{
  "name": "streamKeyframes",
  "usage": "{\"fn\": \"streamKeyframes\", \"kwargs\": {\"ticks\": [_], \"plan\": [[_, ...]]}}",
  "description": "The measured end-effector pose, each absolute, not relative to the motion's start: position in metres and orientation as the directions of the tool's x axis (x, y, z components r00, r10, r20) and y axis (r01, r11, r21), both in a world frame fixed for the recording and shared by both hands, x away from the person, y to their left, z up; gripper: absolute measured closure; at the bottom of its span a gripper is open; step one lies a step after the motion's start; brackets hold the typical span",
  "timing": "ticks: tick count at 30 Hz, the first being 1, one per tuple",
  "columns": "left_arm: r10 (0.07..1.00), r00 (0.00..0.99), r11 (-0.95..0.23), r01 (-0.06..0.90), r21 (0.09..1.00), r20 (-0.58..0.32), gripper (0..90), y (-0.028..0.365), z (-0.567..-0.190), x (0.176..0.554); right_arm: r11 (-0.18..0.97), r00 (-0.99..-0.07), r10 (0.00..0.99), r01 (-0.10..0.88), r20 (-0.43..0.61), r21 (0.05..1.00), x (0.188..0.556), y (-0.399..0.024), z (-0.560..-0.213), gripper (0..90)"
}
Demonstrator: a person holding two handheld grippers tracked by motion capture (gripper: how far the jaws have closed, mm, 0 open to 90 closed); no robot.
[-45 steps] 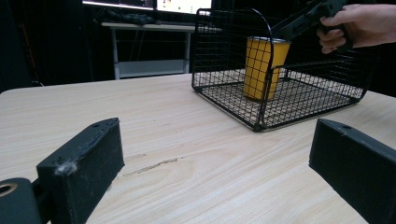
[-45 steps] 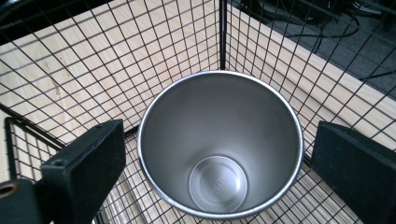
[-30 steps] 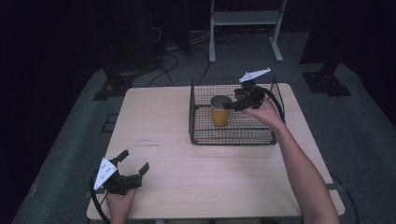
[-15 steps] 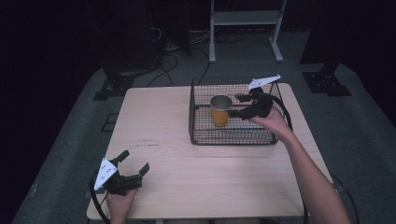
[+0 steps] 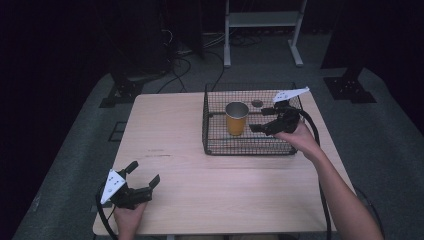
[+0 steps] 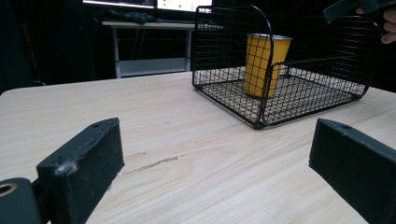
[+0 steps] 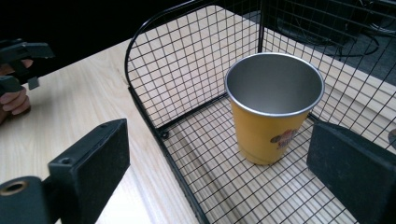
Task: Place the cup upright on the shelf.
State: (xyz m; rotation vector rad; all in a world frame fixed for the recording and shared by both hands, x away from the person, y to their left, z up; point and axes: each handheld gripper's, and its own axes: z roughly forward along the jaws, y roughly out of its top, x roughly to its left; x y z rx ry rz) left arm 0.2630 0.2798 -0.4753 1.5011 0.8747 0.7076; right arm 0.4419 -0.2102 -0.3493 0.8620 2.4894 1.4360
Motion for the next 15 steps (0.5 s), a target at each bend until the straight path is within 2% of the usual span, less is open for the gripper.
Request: {"fn": "streamKeyframes", "kwargs": {"ticks": [15], "plan": [[0.845, 0.532, -0.022, 0.125, 0.992, -0.048, 2.3, 0.279, -0.475, 0.263, 0.39, -0.832, 0.525, 0.423, 0.18, 0.818, 0.423, -0.221, -0.363, 5.3]]}}
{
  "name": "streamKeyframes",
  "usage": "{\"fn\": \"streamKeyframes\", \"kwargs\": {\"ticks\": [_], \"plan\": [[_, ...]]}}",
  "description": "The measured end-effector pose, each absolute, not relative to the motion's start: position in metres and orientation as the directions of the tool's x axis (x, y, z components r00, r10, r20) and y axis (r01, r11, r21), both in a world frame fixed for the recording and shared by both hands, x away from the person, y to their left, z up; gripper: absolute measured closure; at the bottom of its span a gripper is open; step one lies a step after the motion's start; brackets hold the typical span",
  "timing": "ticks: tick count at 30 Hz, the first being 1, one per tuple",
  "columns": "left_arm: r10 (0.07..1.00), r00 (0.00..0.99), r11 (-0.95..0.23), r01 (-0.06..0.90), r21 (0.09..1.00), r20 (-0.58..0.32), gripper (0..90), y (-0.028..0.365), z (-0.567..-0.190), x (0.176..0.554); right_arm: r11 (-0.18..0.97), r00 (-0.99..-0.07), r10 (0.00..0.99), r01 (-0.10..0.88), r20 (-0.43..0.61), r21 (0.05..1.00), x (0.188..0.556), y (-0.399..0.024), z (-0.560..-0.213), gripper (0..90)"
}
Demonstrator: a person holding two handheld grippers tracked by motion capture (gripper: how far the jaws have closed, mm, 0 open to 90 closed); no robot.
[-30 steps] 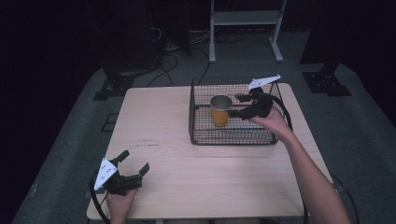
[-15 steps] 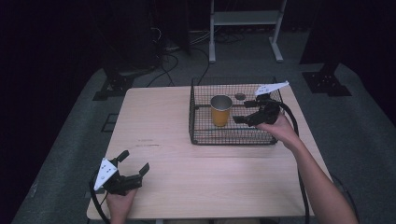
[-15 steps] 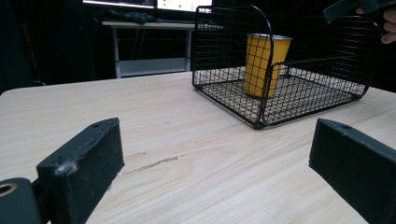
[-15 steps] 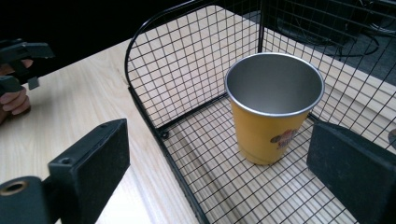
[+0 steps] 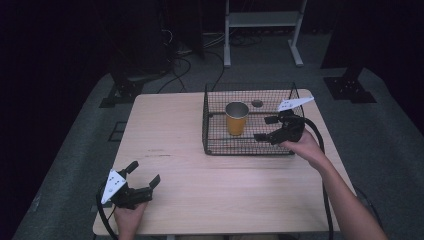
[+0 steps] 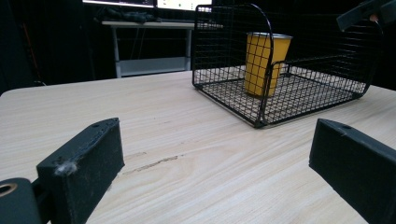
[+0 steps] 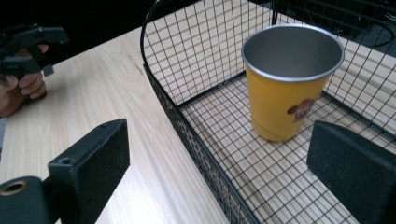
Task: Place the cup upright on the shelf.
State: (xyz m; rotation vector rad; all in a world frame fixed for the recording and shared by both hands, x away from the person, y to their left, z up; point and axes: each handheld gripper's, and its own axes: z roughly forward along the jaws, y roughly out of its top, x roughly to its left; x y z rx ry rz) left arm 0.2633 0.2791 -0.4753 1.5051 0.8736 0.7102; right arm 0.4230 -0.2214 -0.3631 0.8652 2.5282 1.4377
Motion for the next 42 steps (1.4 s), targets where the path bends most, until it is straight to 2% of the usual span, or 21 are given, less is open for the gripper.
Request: {"fn": "streamKeyframes", "kwargs": {"ticks": [42], "plan": [[0.845, 0.532, -0.028, 0.127, 0.992, -0.044, 2.4, 0.279, -0.475, 0.263, 0.345, -0.825, 0.52, 0.438, 0.22, 0.83, 0.37, -0.259, -0.395, 5.3]]}}
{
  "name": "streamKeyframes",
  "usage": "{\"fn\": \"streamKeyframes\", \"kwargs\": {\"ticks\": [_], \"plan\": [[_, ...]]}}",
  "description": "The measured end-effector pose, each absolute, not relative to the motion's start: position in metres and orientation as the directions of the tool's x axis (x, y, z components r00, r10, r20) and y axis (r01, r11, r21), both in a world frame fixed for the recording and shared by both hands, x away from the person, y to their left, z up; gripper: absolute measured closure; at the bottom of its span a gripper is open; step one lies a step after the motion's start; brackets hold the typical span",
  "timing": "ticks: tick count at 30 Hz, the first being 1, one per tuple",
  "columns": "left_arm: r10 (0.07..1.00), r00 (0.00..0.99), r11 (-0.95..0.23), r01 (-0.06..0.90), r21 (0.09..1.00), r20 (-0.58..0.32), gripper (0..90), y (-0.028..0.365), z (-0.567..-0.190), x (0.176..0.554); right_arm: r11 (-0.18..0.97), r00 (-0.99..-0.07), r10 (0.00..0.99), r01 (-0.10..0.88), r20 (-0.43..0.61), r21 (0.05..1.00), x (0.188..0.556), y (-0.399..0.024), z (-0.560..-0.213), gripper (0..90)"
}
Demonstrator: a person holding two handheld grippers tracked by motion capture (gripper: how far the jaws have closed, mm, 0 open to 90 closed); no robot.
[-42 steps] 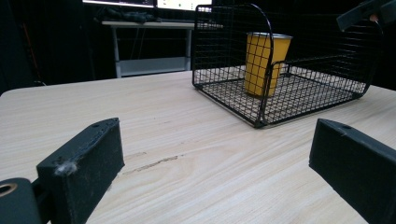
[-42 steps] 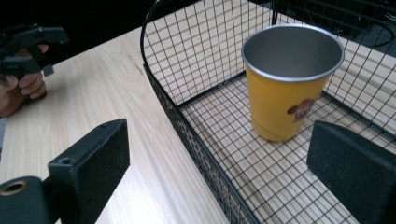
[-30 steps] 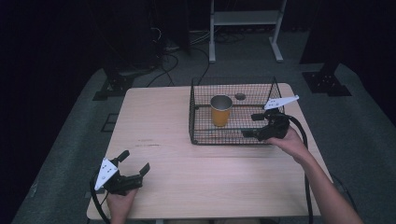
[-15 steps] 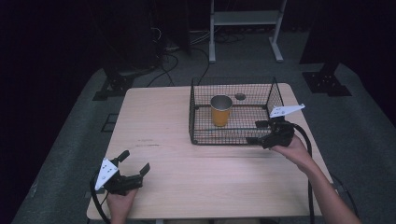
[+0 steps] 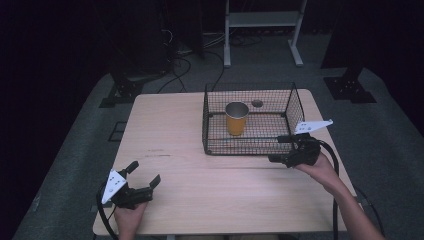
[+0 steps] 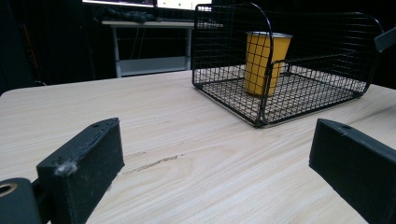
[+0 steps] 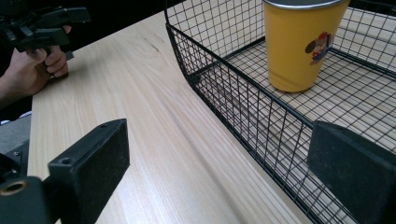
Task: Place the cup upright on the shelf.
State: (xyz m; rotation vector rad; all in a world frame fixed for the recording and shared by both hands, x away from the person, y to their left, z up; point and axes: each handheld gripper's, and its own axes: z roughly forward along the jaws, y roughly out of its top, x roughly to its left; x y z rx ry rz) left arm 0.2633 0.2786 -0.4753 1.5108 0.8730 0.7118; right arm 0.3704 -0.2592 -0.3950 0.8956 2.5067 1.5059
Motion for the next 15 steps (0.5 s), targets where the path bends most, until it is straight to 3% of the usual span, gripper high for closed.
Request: {"fn": "streamKeyframes", "kwargs": {"ticks": [15], "plan": [[0.846, 0.531, -0.03, 0.128, 0.991, -0.043, 2.4, 0.279, -0.475, 0.263, 0.315, -0.809, 0.538, 0.452, 0.235, 0.835, 0.355, -0.276, -0.409, 5.3]]}}
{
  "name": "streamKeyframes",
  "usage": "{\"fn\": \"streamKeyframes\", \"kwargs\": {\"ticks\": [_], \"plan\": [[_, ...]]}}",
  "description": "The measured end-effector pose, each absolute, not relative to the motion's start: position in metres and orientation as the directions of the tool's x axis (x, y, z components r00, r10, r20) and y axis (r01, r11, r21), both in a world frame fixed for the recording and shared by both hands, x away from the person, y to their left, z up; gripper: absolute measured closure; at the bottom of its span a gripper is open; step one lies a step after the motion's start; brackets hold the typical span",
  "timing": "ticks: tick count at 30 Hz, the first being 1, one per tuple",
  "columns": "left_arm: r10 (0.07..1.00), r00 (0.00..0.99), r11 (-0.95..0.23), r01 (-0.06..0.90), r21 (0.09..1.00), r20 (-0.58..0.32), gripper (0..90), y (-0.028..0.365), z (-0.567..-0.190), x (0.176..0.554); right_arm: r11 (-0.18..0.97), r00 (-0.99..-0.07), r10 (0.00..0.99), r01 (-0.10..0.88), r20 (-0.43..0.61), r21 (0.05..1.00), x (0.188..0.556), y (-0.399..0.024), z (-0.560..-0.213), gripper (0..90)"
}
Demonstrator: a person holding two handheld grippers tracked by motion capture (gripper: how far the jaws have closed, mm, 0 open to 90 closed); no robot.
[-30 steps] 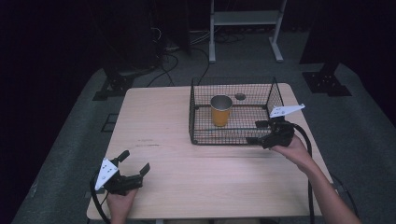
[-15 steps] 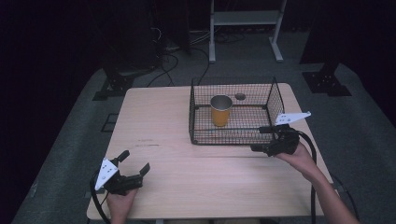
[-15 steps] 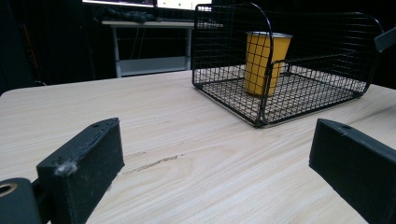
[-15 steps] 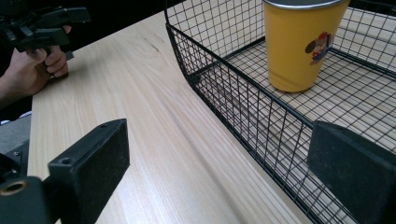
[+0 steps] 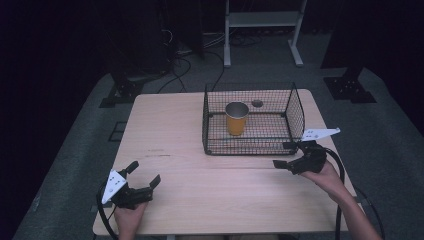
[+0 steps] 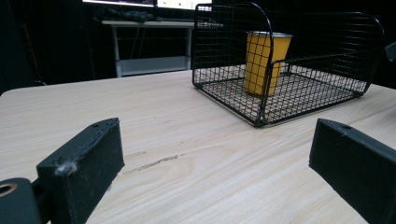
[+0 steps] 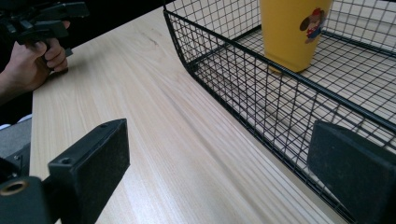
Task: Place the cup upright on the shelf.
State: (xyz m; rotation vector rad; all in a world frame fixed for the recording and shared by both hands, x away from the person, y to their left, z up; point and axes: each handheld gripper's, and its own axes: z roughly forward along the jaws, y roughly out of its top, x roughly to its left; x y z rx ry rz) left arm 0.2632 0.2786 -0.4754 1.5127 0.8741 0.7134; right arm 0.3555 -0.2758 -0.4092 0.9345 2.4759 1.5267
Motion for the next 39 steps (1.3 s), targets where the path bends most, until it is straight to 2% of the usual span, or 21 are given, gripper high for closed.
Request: {"fn": "streamKeyframes", "kwargs": {"ticks": [39], "plan": [[0.851, 0.524, -0.028, 0.128, 0.991, -0.044, 2.4, 0.279, -0.475, 0.264, 0.206, -0.744, 0.598, 0.501, 0.298, 0.84, 0.31, -0.319, -0.449, 6.0]]}}
